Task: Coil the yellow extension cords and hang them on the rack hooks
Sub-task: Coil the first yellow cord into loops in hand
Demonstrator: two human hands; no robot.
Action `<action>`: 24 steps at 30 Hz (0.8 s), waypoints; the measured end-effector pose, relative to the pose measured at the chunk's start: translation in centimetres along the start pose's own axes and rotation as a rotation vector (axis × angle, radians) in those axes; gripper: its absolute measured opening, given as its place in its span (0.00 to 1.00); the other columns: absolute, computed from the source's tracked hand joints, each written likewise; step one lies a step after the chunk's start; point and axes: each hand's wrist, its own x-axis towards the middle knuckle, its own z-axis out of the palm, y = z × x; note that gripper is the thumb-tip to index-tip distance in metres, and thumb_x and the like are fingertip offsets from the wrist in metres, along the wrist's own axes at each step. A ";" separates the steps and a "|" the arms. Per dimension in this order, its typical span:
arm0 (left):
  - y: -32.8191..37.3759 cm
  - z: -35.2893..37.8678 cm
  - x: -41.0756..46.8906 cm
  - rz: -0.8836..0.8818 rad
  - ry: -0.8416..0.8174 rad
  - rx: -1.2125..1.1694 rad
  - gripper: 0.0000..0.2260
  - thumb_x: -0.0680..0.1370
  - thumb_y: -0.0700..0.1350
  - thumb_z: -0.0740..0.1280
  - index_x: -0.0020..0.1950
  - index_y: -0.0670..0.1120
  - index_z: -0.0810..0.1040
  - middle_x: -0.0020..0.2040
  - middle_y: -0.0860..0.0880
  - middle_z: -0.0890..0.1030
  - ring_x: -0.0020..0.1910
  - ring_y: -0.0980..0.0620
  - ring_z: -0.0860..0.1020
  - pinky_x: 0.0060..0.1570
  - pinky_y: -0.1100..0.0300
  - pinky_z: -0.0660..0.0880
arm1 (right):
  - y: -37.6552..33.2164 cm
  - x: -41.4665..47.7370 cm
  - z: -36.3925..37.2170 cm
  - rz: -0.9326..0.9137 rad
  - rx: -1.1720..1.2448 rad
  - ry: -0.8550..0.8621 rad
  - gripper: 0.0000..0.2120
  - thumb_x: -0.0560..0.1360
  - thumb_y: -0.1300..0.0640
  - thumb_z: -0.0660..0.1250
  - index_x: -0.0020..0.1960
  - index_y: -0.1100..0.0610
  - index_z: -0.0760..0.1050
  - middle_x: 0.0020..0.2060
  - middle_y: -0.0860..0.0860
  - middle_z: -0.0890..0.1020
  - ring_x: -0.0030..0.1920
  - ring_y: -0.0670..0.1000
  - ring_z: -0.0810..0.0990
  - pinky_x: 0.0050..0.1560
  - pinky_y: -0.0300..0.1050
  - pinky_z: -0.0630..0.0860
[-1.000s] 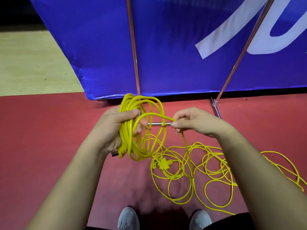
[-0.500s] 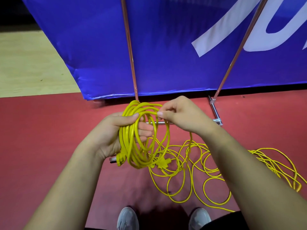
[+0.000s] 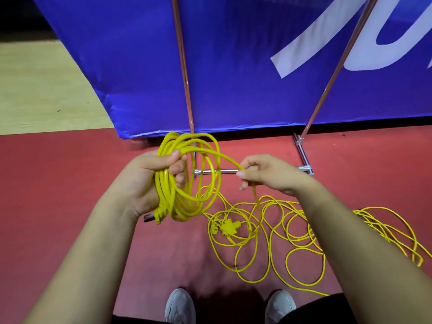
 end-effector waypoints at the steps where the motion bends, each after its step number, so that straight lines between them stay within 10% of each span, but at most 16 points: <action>1: 0.0 -0.1 0.0 -0.020 0.009 0.055 0.09 0.65 0.40 0.72 0.41 0.40 0.76 0.28 0.47 0.71 0.26 0.50 0.74 0.27 0.61 0.74 | 0.1 0.0 0.0 0.000 0.103 0.060 0.02 0.77 0.60 0.69 0.47 0.58 0.76 0.31 0.57 0.79 0.34 0.55 0.79 0.41 0.47 0.75; 7: -0.7 -0.5 0.2 -0.119 0.063 0.204 0.06 0.69 0.39 0.71 0.43 0.38 0.79 0.34 0.43 0.78 0.32 0.46 0.80 0.31 0.57 0.78 | -1.0 0.2 -1.3 -0.100 0.035 0.306 0.05 0.75 0.58 0.70 0.49 0.54 0.84 0.32 0.56 0.79 0.32 0.46 0.72 0.35 0.40 0.68; 17: -1.2 1.4 0.1 -0.220 0.017 0.151 0.07 0.71 0.43 0.68 0.44 0.39 0.77 0.30 0.46 0.77 0.26 0.51 0.76 0.27 0.61 0.75 | -6.0 -0.1 2.8 -0.427 -0.294 0.149 0.11 0.76 0.66 0.65 0.53 0.57 0.82 0.38 0.50 0.81 0.41 0.51 0.80 0.42 0.41 0.75; 24: -0.8 0.3 0.2 -0.044 -0.074 -0.067 0.19 0.61 0.45 0.80 0.45 0.39 0.77 0.30 0.49 0.73 0.27 0.55 0.73 0.27 0.63 0.73 | -2.5 0.6 1.4 -0.184 -0.281 0.057 0.02 0.77 0.62 0.68 0.46 0.61 0.77 0.35 0.51 0.79 0.35 0.43 0.74 0.42 0.42 0.72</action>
